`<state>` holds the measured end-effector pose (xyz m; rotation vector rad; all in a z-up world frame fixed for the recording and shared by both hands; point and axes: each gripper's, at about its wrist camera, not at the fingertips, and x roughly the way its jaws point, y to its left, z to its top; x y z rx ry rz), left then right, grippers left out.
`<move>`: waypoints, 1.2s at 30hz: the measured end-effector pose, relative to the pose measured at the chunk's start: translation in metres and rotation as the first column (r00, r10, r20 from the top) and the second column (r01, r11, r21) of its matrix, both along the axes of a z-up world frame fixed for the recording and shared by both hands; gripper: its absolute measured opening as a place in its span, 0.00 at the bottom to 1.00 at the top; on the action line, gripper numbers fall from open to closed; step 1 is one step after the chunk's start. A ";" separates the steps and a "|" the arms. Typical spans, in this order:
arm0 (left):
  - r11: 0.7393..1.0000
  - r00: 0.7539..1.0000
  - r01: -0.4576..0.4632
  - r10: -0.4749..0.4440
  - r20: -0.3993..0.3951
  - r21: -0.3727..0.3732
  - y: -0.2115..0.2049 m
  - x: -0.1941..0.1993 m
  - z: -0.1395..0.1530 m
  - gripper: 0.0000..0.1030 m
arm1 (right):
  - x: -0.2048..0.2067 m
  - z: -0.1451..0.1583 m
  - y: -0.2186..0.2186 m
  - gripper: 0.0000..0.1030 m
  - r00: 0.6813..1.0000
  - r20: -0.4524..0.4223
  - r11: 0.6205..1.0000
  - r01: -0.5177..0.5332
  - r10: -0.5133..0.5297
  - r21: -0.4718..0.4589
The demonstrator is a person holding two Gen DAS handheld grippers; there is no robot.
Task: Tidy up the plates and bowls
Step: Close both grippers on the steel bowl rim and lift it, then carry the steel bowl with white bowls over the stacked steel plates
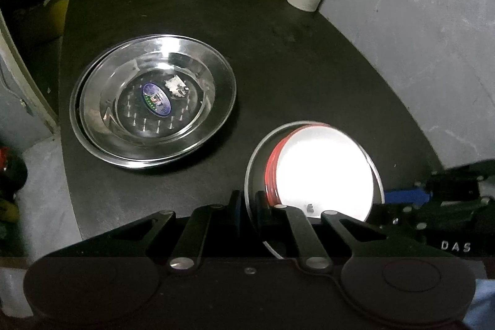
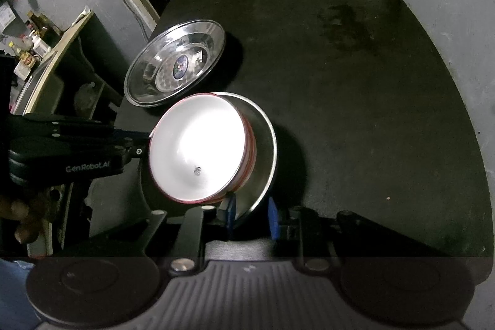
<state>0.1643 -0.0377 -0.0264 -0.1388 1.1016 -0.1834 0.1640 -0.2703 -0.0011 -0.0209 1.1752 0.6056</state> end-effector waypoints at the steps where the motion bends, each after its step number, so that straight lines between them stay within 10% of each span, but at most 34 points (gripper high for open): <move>1: 1.000 1.000 -0.003 0.003 0.005 -0.011 0.002 0.000 0.001 0.06 | 0.000 0.000 0.000 0.25 1.000 0.001 1.000 0.001 -0.001 0.000; 36: 0.995 0.995 0.093 -0.091 0.051 -0.042 0.029 0.034 0.024 0.09 | 0.001 0.013 0.015 0.23 0.984 0.026 0.983 0.172 -0.174 0.067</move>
